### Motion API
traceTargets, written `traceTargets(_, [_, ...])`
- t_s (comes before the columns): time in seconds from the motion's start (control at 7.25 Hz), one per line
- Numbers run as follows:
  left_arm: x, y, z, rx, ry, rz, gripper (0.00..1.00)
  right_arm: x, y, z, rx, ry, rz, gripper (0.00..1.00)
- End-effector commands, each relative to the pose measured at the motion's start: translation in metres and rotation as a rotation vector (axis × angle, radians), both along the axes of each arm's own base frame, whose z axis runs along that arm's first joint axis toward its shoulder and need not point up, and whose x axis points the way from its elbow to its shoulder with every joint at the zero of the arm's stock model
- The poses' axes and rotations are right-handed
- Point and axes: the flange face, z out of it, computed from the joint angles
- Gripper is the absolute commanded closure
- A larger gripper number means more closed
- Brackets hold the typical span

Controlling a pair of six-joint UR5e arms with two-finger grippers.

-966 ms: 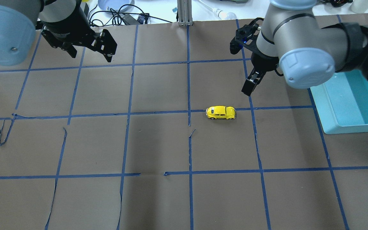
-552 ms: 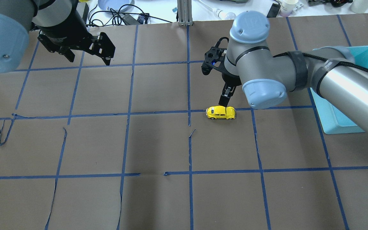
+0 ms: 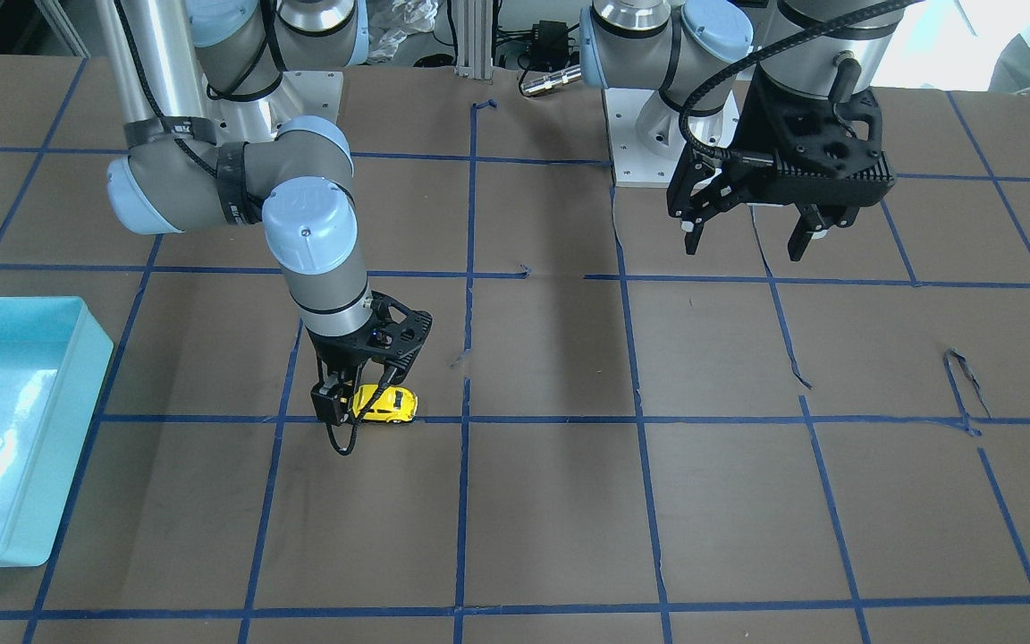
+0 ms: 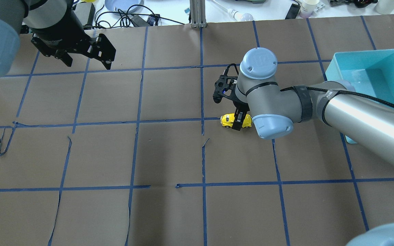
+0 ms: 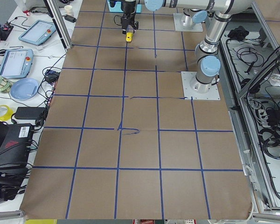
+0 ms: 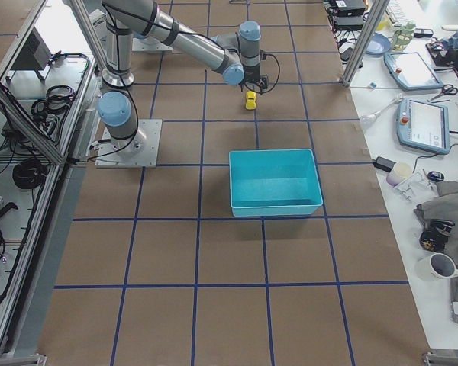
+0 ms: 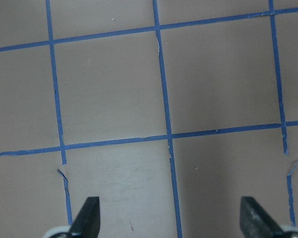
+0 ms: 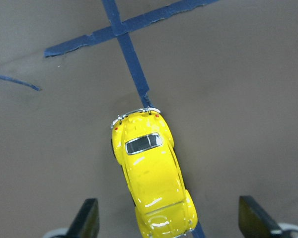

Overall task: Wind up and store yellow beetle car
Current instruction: 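Close the right gripper on the yellow car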

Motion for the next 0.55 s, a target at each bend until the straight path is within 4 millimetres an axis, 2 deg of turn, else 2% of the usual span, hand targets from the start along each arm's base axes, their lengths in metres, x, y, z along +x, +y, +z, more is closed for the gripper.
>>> traceTargets(0.0, [0.001,0.003,0.002,-0.003,0.003,0.002,0.0,0.001,-0.003,-0.017,0.013,0.001,0.004,0.0])
traceTargets(0.28, [0.001,0.004,0.003,-0.006,0.002,0.003,0.0,0.001,-0.003,-0.026,0.036,0.005,-0.006,0.0])
traceTargets(0.41, [0.001,0.003,0.002,-0.006,0.003,0.005,0.0,0.001,-0.003,-0.03,0.044,0.004,-0.013,0.1])
